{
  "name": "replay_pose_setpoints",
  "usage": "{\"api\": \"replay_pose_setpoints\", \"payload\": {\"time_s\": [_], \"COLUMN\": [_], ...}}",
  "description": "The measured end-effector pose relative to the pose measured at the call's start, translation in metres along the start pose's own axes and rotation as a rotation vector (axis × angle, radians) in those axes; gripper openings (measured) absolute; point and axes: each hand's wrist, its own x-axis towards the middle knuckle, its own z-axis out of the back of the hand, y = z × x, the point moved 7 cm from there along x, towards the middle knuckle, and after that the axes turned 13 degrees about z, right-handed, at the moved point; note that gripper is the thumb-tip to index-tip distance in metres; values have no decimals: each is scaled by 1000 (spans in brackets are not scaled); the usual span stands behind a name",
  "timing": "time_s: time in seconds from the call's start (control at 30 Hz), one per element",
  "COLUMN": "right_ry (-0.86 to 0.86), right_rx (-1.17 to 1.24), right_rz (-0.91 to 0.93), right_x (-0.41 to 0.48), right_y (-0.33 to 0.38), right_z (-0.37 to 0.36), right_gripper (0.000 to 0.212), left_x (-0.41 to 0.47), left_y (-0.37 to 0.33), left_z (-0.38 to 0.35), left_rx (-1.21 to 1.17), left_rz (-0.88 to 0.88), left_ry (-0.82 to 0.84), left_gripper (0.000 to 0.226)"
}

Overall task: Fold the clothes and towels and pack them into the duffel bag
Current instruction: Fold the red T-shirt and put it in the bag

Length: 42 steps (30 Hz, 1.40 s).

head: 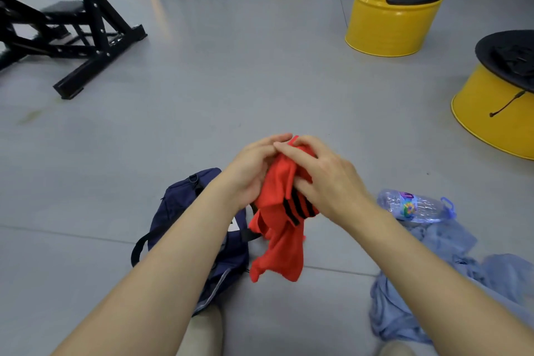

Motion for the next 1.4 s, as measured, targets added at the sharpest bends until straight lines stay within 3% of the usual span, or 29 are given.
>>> {"api": "replay_pose_setpoints", "payload": {"time_s": [0.13, 0.3, 0.4, 0.5, 0.6, 0.7, 0.8, 0.87, 0.93, 1.0, 1.1, 1.2, 1.4], "right_ry": [-171, -228, -272, -358, -400, -379, -288, -151, 34, 174, 134, 71, 276], "right_rx": [85, 309, 431, 638, 829, 929, 927, 799, 660, 666, 748, 695, 743], "right_rz": [-80, -272, -420, -530, -589, -567, -565, -549, -529, -461, -369, -280, -204], "right_x": [1, -2, -6, -9, -9, -9, -16, -23, -29, -30, -20, -9, -8], "right_y": [-13, -18, -30, -44, -51, -53, -63, -74, -79, -68, -44, -34, -27], "right_z": [8, -1, -2, -2, -2, 3, 4, 2, 1, 1, 9, 15, 3], "right_gripper": [39, 32, 24, 17, 19, 20, 15, 13, 27, 55, 87, 79, 41], "left_x": [-12, -20, -24, -19, -11, -12, -16, -20, -21, -21, -23, -23, -28], "left_y": [-11, -15, -14, 0, 14, 8, -1, -4, -6, -7, -8, -7, -2], "left_z": [1, 2, 1, 4, 14, 16, 8, 1, -5, -10, -16, -25, -31], "left_rx": [-14, 331, 409, 638, 752, 683, 609, 610, 693, 776, 838, 907, 1044], "left_rz": [-5, -201, -261, -260, -235, -279, -363, -423, -474, -507, -528, -519, -482], "left_ry": [105, -103, -66, -68, -220, -278, -260, -287, -332, -351, -335, -210, -102], "left_gripper": [36, 39, 50, 63, 44, 12, 22, 24, 23, 20, 12, 3, 23]}}
